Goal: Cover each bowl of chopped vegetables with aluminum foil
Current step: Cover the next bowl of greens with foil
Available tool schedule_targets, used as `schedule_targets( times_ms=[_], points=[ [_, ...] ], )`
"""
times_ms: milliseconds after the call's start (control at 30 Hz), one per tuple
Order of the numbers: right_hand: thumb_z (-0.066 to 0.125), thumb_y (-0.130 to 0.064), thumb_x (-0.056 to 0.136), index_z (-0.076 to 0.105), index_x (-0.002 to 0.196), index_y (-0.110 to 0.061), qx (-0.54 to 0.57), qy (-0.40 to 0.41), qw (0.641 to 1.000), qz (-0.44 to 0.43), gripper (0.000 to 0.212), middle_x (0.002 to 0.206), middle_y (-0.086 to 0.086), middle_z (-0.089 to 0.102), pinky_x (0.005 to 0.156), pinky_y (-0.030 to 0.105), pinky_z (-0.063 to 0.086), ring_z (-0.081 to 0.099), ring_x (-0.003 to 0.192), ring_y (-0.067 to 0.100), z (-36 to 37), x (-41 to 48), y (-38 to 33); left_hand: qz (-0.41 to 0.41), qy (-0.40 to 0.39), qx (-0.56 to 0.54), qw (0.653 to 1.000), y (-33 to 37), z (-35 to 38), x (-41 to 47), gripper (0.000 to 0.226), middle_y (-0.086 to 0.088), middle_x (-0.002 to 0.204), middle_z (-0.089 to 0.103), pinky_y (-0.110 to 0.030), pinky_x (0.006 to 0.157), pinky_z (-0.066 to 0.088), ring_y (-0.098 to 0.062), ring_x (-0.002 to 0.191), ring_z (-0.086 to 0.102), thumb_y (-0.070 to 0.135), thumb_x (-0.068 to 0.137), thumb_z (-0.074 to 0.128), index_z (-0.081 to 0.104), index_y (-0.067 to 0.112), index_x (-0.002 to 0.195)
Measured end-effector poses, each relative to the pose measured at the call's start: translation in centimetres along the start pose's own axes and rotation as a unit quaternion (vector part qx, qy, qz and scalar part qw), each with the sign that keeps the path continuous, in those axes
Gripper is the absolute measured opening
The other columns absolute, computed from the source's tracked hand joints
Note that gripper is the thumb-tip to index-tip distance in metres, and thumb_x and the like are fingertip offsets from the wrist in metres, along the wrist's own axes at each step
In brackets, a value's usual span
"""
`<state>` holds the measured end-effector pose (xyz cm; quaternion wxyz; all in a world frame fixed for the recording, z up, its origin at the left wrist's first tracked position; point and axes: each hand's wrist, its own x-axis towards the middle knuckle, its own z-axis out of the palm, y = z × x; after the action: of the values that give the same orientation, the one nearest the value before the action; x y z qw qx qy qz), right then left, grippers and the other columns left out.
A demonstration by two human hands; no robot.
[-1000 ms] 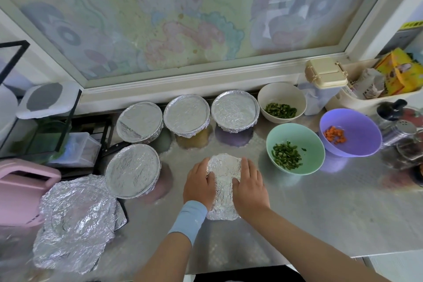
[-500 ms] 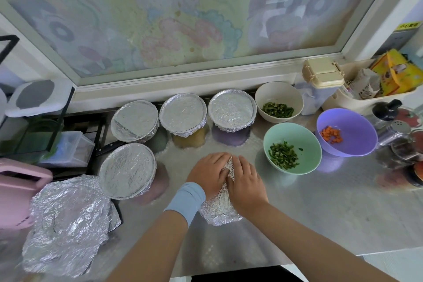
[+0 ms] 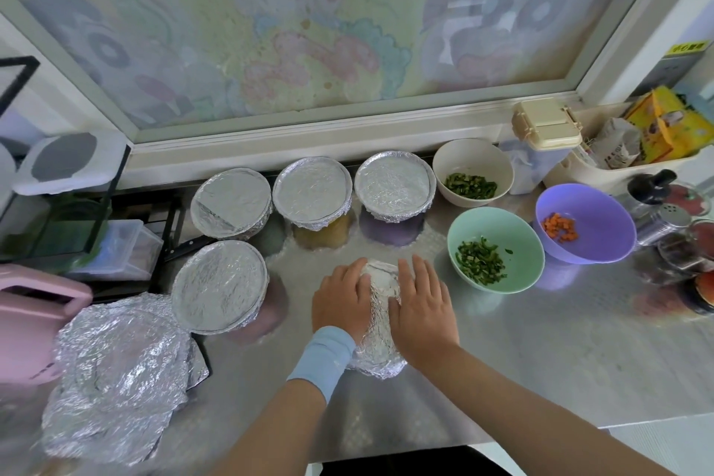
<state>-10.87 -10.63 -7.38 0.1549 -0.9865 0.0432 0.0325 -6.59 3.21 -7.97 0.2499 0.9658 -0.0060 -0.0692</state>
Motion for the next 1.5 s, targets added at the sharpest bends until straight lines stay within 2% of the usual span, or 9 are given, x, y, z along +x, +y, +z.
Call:
schedule_targets(
  times_ms=[133, 367, 500, 633, 767, 867, 1133, 1367, 1500],
  points=[
    [0.04, -0.035, 0.099, 0.009, 0.156, -0.017, 0.101, -0.041, 0.991, 0.079, 0.067, 0.16, 0.007, 0.015, 0.117, 0.039, 0.024, 0.022, 0.145, 0.026, 0.8, -1.4, -0.8, -0.055, 0.013, -0.066, 0.996, 0.0, -0.1, -1.1, 0.039, 0.006, 0.133, 0.054, -0.036, 0.095, 0.04, -0.021, 0.118, 0.047, 0.037, 0.102, 0.033, 0.047, 0.036, 0.139],
    [0.044, -0.029, 0.099, 0.03, 0.148, -0.025, 0.203, -0.035, 0.975, 0.084, 0.051, 0.142, 0.001, 0.041, 0.101, 0.039, 0.04, 0.048, 0.125, 0.026, 0.5, 0.0, 0.1, -0.087, 0.007, -0.067, 0.994, 0.4, 0.0, -1.6, 0.041, 0.002, 0.136, 0.051, -0.038, 0.099, 0.037, -0.023, 0.12, 0.046, 0.036, 0.1, 0.038, 0.043, 0.032, 0.14],
    [0.042, -0.033, 0.1, 0.028, 0.151, -0.022, 0.149, -0.056, 0.987, 0.025, 0.054, 0.144, 0.002, 0.041, 0.106, 0.04, 0.035, 0.044, 0.13, 0.026, 0.5, 0.8, 0.7, -0.1, 0.001, 0.076, 0.992, -0.2, -0.6, -0.9, 0.044, 0.0, 0.144, 0.047, -0.045, 0.116, 0.02, -0.024, 0.133, 0.039, 0.041, 0.097, 0.039, 0.047, 0.03, 0.138],
    [0.03, -0.04, 0.099, 0.024, 0.153, -0.014, 0.029, -0.03, 0.999, -0.001, 0.061, 0.156, 0.006, 0.03, 0.115, 0.041, 0.024, 0.026, 0.145, 0.024, 0.2, 0.7, 1.0, 0.065, 0.016, 0.086, 0.994, 0.2, -1.6, 1.5, 0.057, -0.004, 0.147, 0.045, -0.045, 0.117, 0.023, -0.025, 0.137, 0.036, 0.043, 0.093, 0.027, 0.044, 0.019, 0.142],
    [0.039, -0.034, 0.096, 0.031, 0.15, -0.007, 0.083, 0.036, 0.992, 0.082, 0.06, 0.154, 0.012, 0.033, 0.117, 0.041, 0.025, 0.027, 0.145, 0.027, 0.5, -1.8, -1.0, 0.217, -0.08, 0.077, 0.97, 0.7, -0.5, 2.0, 0.047, 0.0, 0.145, 0.047, -0.039, 0.109, 0.033, -0.022, 0.134, 0.041, 0.033, 0.099, 0.037, 0.046, 0.02, 0.142],
    [0.044, -0.028, 0.099, 0.017, 0.154, -0.013, 0.139, 0.004, 0.982, 0.131, 0.064, 0.159, 0.007, 0.022, 0.12, 0.037, 0.016, 0.018, 0.147, 0.023, 1.4, -2.7, -1.3, 0.186, -0.051, 0.082, 0.978, 0.3, 0.4, 1.5, 0.039, 0.007, 0.134, 0.053, -0.035, 0.099, 0.034, -0.019, 0.12, 0.048, 0.033, 0.099, 0.042, 0.05, 0.027, 0.136],
    [0.047, -0.026, 0.098, 0.041, 0.143, -0.018, 0.175, 0.035, 0.979, 0.103, 0.046, 0.135, 0.004, 0.051, 0.106, 0.04, 0.035, 0.047, 0.124, 0.026, 1.8, -1.0, -0.6, 0.053, -0.053, 0.03, 0.997, 0.3, -0.1, 0.5, 0.034, 0.01, 0.131, 0.053, -0.036, 0.091, 0.042, -0.018, 0.119, 0.047, 0.035, 0.101, 0.035, 0.049, 0.036, 0.133],
    [0.038, -0.038, 0.101, 0.03, 0.151, -0.021, 0.055, -0.055, 0.996, -0.051, 0.053, 0.15, -0.001, 0.039, 0.114, 0.037, 0.023, 0.031, 0.14, 0.019, 0.5, 1.6, 0.7, -0.044, -0.018, -0.006, 0.999, -0.5, -0.9, -0.8, 0.037, 0.001, 0.135, 0.054, -0.035, 0.106, 0.035, -0.02, 0.123, 0.048, 0.026, 0.099, 0.038, 0.054, 0.022, 0.132],
    [0.043, -0.031, 0.097, 0.024, 0.153, -0.013, 0.026, -0.008, 0.999, 0.027, 0.061, 0.158, 0.009, 0.027, 0.117, 0.043, 0.021, 0.02, 0.147, 0.027, 0.2, -0.1, -0.5, 0.005, 0.01, 0.022, 1.0, -0.3, -0.8, -0.3, 0.043, -0.003, 0.149, 0.044, -0.038, 0.117, 0.025, -0.023, 0.138, 0.036, 0.024, 0.097, 0.041, 0.05, 0.016, 0.139]
  ],
)
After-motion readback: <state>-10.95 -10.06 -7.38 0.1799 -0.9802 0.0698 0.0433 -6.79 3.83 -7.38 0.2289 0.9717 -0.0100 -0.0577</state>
